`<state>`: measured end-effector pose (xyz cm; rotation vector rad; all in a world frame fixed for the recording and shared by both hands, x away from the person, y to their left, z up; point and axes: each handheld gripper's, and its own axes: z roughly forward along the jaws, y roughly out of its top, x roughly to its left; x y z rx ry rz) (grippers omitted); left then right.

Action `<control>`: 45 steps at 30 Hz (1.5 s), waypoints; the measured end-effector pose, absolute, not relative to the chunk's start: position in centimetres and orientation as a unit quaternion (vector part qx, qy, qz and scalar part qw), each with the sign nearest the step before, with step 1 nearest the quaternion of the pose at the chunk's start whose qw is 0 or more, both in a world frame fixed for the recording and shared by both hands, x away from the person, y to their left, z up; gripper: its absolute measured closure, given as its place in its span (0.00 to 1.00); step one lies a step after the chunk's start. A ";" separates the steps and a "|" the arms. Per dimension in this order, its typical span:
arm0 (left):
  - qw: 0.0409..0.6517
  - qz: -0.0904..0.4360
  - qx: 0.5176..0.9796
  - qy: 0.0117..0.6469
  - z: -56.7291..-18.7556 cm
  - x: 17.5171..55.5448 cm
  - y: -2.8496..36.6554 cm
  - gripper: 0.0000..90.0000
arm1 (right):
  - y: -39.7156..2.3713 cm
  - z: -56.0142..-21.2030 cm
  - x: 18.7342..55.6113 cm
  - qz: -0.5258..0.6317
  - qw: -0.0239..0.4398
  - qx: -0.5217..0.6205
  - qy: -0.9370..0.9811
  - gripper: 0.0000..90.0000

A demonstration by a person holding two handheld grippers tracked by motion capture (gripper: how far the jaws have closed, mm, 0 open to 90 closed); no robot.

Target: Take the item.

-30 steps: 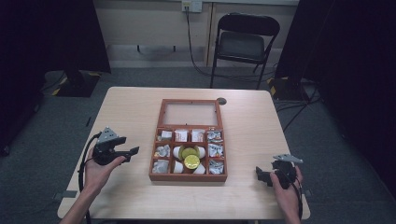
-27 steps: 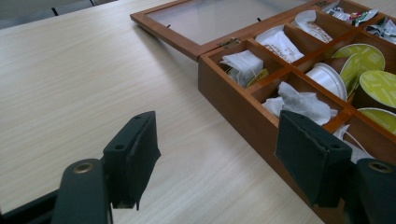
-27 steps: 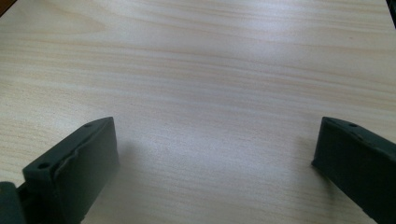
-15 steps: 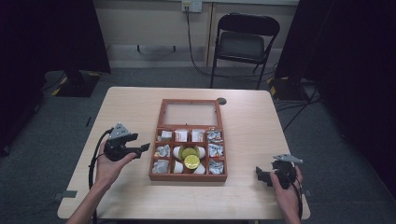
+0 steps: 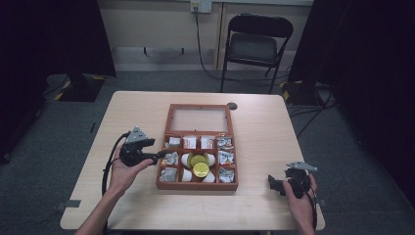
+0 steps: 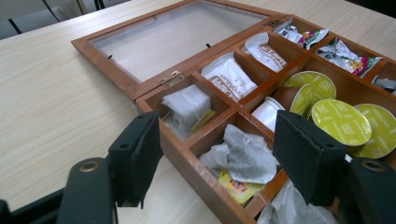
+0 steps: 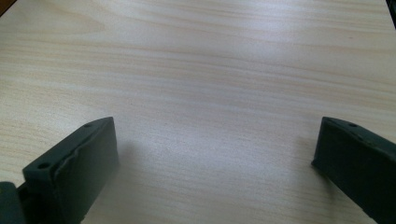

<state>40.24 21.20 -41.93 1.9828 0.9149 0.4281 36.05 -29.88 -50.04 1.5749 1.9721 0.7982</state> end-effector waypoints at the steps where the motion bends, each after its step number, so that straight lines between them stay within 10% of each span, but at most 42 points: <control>1: 0.444 0.173 0.800 0.366 -41.8 40.3 21.0 0.36 | -29.9 -50.0 36.0 0.292 0.245 0.577 0.723 0.00; 45: 0.446 0.053 0.852 0.270 -43.9 40.5 11.2 0.47 | -29.9 -50.0 36.1 0.292 0.245 0.576 0.723 0.00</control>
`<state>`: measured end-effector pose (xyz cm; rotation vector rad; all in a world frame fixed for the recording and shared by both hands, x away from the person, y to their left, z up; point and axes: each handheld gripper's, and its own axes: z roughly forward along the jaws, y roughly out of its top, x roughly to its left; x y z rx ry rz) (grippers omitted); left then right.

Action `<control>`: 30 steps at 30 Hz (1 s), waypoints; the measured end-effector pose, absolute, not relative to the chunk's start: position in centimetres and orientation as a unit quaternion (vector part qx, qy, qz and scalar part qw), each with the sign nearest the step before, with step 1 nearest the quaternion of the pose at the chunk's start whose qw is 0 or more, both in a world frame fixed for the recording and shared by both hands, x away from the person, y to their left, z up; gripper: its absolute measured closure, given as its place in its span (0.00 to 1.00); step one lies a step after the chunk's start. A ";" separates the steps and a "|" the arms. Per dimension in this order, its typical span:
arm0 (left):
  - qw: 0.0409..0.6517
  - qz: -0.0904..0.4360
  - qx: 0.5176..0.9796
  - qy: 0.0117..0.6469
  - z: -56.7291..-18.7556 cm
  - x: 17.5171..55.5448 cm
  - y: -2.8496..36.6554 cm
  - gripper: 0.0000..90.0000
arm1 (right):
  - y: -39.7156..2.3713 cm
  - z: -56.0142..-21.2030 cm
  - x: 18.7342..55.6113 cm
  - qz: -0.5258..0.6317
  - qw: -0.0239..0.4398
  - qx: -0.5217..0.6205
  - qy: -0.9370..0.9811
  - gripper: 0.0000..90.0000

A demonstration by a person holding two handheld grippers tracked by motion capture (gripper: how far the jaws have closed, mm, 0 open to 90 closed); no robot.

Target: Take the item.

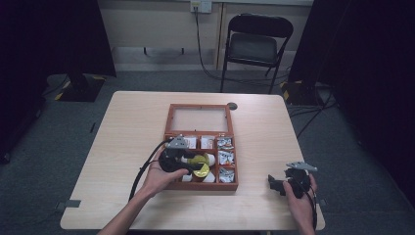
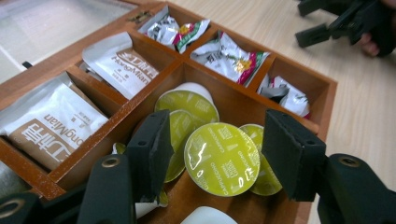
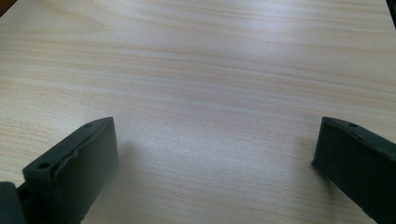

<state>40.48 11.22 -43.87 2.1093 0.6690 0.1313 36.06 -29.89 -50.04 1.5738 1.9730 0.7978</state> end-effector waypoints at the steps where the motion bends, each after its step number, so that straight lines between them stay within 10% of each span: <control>1: 0.445 0.051 0.853 0.270 -43.9 40.5 11.2 0.47 | -29.9 -50.0 36.1 0.292 0.245 0.577 0.722 0.00; 30: 0.344 0.054 0.907 0.236 -45.5 40.8 8.4 0.35 | -29.9 -50.0 36.1 0.292 0.245 0.577 0.723 0.00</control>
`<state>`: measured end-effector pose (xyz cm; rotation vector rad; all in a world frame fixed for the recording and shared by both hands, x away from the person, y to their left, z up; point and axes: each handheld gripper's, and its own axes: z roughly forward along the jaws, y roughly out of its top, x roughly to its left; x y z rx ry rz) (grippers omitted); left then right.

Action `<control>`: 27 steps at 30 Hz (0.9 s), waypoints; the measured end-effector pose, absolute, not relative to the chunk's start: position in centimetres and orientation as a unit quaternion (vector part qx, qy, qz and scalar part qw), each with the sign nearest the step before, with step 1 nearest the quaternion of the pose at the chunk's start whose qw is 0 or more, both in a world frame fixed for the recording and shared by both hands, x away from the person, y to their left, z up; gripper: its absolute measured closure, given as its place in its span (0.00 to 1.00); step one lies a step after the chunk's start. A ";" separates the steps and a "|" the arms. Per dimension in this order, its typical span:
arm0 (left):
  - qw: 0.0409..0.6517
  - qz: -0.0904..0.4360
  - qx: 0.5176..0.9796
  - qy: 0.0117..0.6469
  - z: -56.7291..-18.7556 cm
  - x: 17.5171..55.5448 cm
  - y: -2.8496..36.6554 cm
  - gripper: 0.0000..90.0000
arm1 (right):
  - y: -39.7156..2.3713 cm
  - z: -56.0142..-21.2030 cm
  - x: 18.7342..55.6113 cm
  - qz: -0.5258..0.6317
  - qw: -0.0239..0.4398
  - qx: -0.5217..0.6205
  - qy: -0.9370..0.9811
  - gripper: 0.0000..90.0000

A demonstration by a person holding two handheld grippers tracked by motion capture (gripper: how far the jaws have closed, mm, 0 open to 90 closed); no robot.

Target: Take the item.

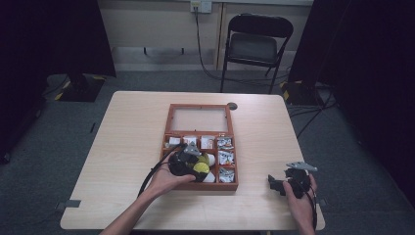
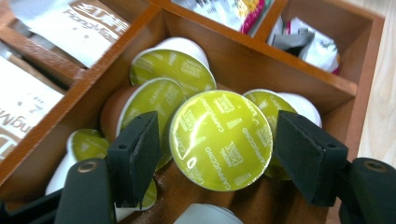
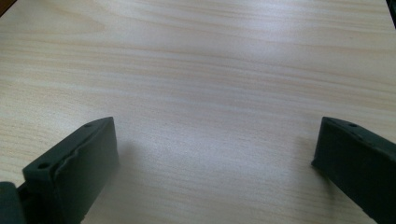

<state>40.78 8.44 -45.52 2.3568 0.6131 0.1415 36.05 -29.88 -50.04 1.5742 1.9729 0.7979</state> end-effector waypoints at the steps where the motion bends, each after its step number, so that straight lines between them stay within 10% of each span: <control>1: 0.341 0.055 0.908 0.236 -45.6 40.7 8.3 0.35 | -29.9 -50.0 36.1 0.292 0.245 0.577 0.723 0.00; 27: 0.317 0.034 0.916 0.242 -45.9 41.2 8.0 0.42 | -29.9 -50.0 36.1 0.292 0.245 0.577 0.723 0.00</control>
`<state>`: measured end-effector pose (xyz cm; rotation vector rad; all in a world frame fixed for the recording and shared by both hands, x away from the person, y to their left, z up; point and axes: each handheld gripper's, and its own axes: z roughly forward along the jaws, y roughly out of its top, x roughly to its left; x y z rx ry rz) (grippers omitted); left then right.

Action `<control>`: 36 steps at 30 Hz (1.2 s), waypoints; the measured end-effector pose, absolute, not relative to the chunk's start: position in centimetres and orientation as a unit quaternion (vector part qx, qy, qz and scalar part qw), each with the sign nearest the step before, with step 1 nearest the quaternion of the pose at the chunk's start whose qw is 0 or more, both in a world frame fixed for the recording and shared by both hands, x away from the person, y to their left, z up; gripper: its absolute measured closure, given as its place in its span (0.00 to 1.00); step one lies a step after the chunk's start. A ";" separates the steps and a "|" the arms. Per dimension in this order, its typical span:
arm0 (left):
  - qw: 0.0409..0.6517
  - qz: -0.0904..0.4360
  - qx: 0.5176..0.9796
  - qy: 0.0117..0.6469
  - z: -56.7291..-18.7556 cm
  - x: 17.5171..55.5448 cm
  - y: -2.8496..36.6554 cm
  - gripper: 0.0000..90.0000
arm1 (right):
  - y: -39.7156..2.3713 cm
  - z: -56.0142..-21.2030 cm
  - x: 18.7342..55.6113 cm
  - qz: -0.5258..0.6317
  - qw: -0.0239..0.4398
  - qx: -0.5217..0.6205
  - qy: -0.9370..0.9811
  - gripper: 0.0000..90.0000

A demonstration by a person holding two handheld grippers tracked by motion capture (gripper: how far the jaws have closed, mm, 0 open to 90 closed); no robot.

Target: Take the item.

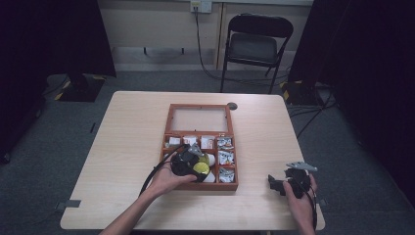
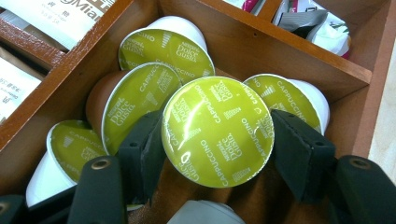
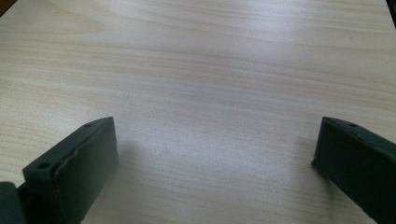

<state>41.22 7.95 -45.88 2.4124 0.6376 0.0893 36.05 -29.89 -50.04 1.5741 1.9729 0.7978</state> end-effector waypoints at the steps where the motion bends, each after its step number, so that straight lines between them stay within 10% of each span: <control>1: 0.316 0.034 0.917 0.243 -45.9 41.2 8.0 0.42 | -29.9 -50.0 36.1 0.292 0.245 0.576 0.723 0.00; 36: 0.355 0.045 0.899 0.251 -44.6 41.0 9.4 0.42 | -29.9 -50.0 36.1 0.292 0.245 0.576 0.723 0.00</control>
